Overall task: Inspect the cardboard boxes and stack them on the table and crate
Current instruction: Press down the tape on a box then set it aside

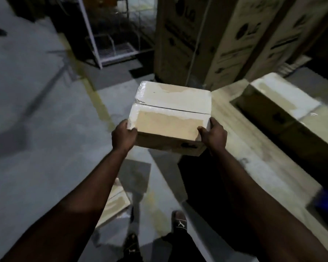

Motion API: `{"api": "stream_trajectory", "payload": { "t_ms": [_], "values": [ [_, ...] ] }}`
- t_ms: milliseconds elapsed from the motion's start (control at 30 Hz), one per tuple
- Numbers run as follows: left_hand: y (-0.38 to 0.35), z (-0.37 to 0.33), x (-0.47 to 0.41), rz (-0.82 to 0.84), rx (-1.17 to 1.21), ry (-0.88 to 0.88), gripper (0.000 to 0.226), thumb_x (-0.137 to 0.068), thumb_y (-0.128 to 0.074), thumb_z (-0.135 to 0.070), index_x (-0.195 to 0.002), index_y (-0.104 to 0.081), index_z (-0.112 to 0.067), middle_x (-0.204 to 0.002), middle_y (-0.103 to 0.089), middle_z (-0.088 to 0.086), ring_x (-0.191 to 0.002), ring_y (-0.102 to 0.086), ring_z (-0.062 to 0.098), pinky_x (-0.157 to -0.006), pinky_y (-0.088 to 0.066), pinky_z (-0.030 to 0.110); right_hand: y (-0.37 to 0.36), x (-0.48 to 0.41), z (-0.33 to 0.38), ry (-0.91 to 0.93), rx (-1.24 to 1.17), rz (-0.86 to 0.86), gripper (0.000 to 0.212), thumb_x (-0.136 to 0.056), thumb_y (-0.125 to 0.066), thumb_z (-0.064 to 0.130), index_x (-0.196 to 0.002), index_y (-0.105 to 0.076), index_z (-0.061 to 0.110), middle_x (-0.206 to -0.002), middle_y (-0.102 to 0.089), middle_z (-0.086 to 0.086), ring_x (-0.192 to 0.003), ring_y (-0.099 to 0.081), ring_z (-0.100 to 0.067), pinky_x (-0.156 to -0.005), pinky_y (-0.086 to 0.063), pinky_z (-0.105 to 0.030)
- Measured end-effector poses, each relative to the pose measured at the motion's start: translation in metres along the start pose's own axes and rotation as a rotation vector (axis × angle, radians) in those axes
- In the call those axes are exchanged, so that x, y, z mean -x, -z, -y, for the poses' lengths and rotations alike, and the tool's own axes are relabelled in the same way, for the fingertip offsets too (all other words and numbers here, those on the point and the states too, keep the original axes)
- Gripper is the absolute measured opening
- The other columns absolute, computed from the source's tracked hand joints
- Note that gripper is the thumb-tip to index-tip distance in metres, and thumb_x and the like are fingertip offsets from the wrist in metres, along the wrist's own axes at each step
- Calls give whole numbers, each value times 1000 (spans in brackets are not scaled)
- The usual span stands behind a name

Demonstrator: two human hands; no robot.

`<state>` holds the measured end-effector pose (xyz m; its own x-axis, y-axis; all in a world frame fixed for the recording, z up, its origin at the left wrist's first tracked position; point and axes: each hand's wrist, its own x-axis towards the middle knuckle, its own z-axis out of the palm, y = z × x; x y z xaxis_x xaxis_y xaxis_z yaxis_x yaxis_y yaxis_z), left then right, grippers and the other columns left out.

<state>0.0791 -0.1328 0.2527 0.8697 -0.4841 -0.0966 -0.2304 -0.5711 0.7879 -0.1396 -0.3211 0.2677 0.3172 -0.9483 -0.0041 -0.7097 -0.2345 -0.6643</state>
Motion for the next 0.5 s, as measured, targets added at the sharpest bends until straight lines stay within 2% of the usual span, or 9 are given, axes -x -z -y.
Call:
{"api": "stream_trajectory", "payload": {
  "t_ms": [133,300,400,500],
  "values": [
    [-14,-58,8,98,34,-146,30,-89,-61,-19,-117,-64,-10,-117,-68,12,-106,-61,34,-83,-47,35,63,11,-12,-87,-26,-152,45,-86,-72,32,-124,-60,11,-122,-67,-12,-113,-59,-35,-87,-44,-36],
    [-61,-119,26,249,65,-293,34,-92,-62,-20,-125,-61,-11,-124,-65,12,-111,-60,34,-90,-49,37,130,24,-54,-251,-113,-307,67,-84,-76,35,-143,-50,16,-139,-58,-7,-128,-52,-29,-103,-44,-37],
    [-100,-149,38,373,75,-368,32,-91,-62,-21,-123,-63,-13,-121,-66,9,-110,-61,32,-89,-49,37,166,30,-87,-332,-147,-383,68,-83,-77,33,-144,-50,19,-140,-58,-6,-128,-52,-28,-103,-43,-36],
    [-143,-175,45,464,37,-440,27,-89,-64,-25,-111,-65,-10,-112,-69,9,-103,-62,30,-85,-51,38,196,32,-119,-382,-128,-437,60,-85,-76,30,-139,-55,18,-134,-62,-7,-123,-55,-30,-94,-44,-33]
  ]
}}
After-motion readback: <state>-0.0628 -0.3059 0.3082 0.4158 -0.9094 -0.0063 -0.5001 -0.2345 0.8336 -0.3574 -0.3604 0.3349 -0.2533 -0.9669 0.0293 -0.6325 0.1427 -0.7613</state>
